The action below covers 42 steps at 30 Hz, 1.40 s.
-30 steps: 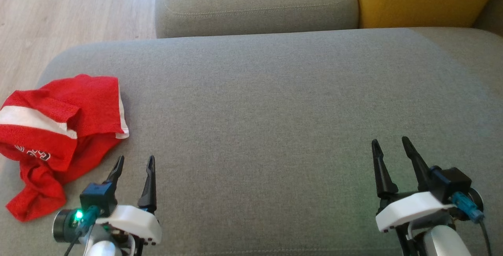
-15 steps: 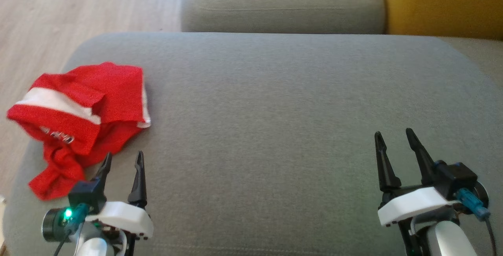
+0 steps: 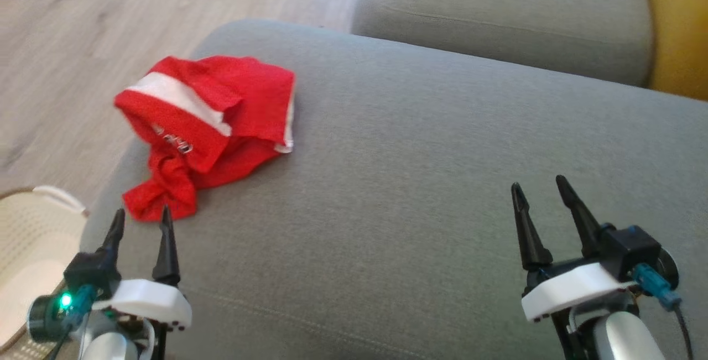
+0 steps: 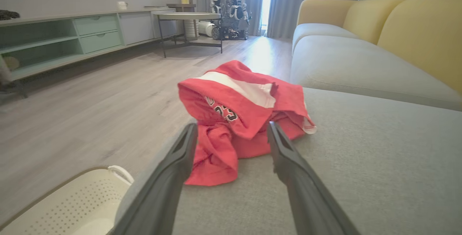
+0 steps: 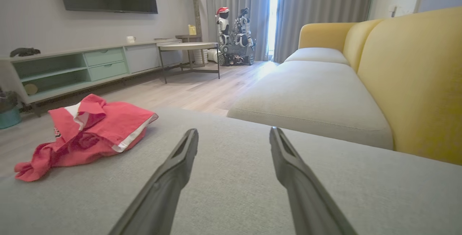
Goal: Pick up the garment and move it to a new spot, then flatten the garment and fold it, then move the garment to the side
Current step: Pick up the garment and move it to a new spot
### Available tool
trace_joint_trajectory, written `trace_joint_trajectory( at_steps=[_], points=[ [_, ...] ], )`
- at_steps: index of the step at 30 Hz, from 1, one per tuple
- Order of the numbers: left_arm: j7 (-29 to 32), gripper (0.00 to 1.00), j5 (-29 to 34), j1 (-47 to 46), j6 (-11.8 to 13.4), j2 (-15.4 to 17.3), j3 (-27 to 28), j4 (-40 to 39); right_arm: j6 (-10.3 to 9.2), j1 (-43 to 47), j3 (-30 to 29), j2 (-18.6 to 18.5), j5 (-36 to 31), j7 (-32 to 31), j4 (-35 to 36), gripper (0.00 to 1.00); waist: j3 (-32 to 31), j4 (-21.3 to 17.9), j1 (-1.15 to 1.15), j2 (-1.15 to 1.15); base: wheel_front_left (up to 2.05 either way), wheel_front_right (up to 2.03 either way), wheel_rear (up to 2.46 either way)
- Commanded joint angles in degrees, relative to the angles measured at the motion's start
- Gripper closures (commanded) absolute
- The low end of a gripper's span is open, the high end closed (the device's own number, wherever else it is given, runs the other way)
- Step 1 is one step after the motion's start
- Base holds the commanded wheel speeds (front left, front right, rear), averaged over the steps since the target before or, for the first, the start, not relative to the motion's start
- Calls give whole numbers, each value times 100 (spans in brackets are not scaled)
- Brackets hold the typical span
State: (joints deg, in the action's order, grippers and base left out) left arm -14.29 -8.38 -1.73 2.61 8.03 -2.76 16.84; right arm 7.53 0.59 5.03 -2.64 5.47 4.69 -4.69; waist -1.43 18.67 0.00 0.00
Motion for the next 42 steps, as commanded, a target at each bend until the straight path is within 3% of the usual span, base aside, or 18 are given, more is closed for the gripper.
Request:
trace_joint_trajectory(
  at_steps=[1,20,31,36,42],
  points=[
    [-71,0,32,-210,60,119,227,-209,-4,-132,140,-24,-17,-13,212,0,-13,182,0,0,0,0,0],
    [-71,0,79,-231,56,60,322,-262,-4,-141,204,-24,81,-80,251,0,3,363,0,0,0,0,0],
    [-71,0,14,-1056,-25,39,401,-285,-4,-452,240,-24,-64,-244,491,0,743,-42,0,0,0,0,0],
    [-71,0,-130,-1836,-134,87,497,228,-4,-665,201,-24,-205,-363,632,0,1263,-338,0,0,0,0,0],
    [-70,0,-394,-2971,-318,113,579,1636,-4,-752,55,-59,-326,-536,827,0,1815,-420,0,0,0,0,0]
  ],
)
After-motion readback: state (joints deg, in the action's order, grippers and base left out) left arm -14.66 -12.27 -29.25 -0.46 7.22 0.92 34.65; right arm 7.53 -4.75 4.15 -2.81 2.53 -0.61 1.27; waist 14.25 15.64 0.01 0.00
